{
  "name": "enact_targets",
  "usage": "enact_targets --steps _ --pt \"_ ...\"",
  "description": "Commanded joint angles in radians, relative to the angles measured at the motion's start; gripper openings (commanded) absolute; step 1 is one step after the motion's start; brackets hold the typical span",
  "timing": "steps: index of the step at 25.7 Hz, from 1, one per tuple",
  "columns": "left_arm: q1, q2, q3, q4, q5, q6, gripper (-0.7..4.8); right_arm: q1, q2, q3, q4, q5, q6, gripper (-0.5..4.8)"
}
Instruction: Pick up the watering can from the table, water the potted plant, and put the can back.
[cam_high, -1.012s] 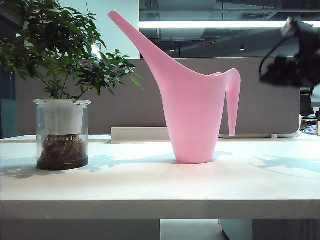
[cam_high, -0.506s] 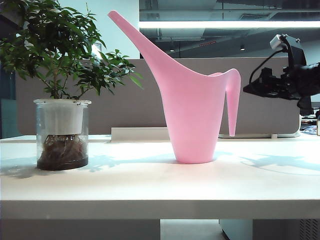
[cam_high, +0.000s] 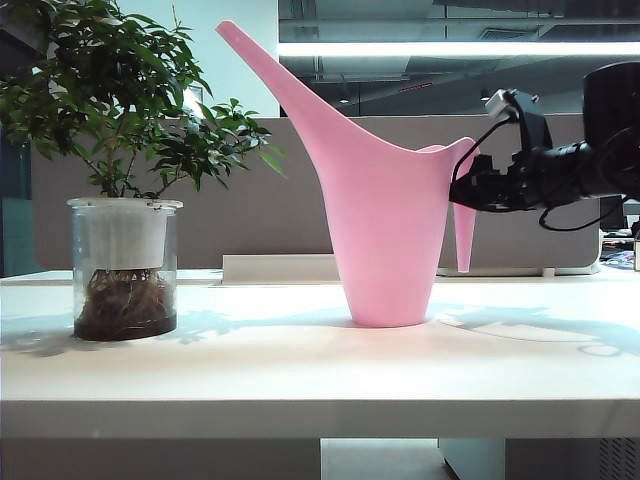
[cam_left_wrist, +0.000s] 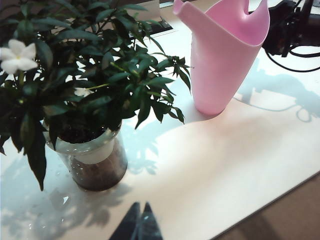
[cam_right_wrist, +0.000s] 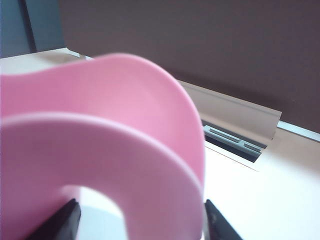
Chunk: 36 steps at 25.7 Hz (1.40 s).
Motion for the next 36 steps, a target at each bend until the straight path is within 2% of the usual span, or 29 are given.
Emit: enact_targets --steps 1,3,6,8,9,12,14,18,21,23,25,28,30,32,33,36 --pt "-0.001 -0.002 0.003 0.013 0.000 0.000 0.03 0.002 0.018 0.035 0.006 0.001 -0.004 3.24" --pt "-0.001 -0.002 0.003 0.012 0.000 0.000 0.03 0.002 0.031 0.051 0.005 0.001 -0.003 2.87" --pt "-0.001 -0.002 0.003 0.012 0.000 0.000 0.03 0.002 0.041 0.071 0.000 0.001 -0.004 1.68" --pt "-0.001 -0.002 0.003 0.013 0.000 0.000 0.03 0.002 0.041 0.072 -0.002 0.000 -0.003 0.71" --pt "-0.001 -0.002 0.003 0.012 0.000 0.000 0.03 0.002 0.038 0.074 -0.001 0.000 -0.003 -0.06" --pt "-0.001 -0.002 0.003 0.012 0.000 0.000 0.03 0.002 -0.002 0.076 -0.010 0.021 -0.003 -0.06" --pt "-0.001 -0.002 0.003 0.012 0.000 0.000 0.03 0.002 -0.069 0.077 -0.051 0.106 -0.003 -0.06" --pt "-0.001 -0.002 0.003 0.013 0.000 0.000 0.03 0.001 -0.237 0.077 -0.114 0.162 -0.008 -0.06" --pt "-0.001 -0.002 0.003 0.013 0.000 0.000 0.03 0.016 -0.330 0.078 -0.125 0.247 -0.017 -0.06" --pt "-0.001 -0.002 0.003 0.013 0.000 0.000 0.03 0.034 -0.380 0.090 -0.179 0.304 -0.092 -0.06" --pt "-0.001 -0.002 0.003 0.012 0.000 0.000 0.03 0.067 -0.423 0.136 -0.306 0.344 -0.215 -0.06" --pt "-0.001 -0.002 0.003 0.013 0.000 0.000 0.03 0.117 -0.435 0.222 -0.423 0.450 -0.320 -0.06" --pt "-0.001 -0.002 0.003 0.012 0.000 0.000 0.03 0.166 -0.435 0.293 -0.497 0.515 -0.435 -0.06" --pt "-0.001 -0.002 0.003 0.013 0.000 0.000 0.03 0.196 -0.435 0.321 -0.519 0.536 -0.517 -0.06" --pt "-0.001 -0.002 0.003 0.013 0.000 0.000 0.03 0.226 -0.435 0.340 -0.533 0.567 -0.599 -0.06" --pt "-0.001 -0.002 0.003 0.013 0.000 0.000 0.03 0.262 -0.435 0.347 -0.533 0.579 -0.687 -0.06"
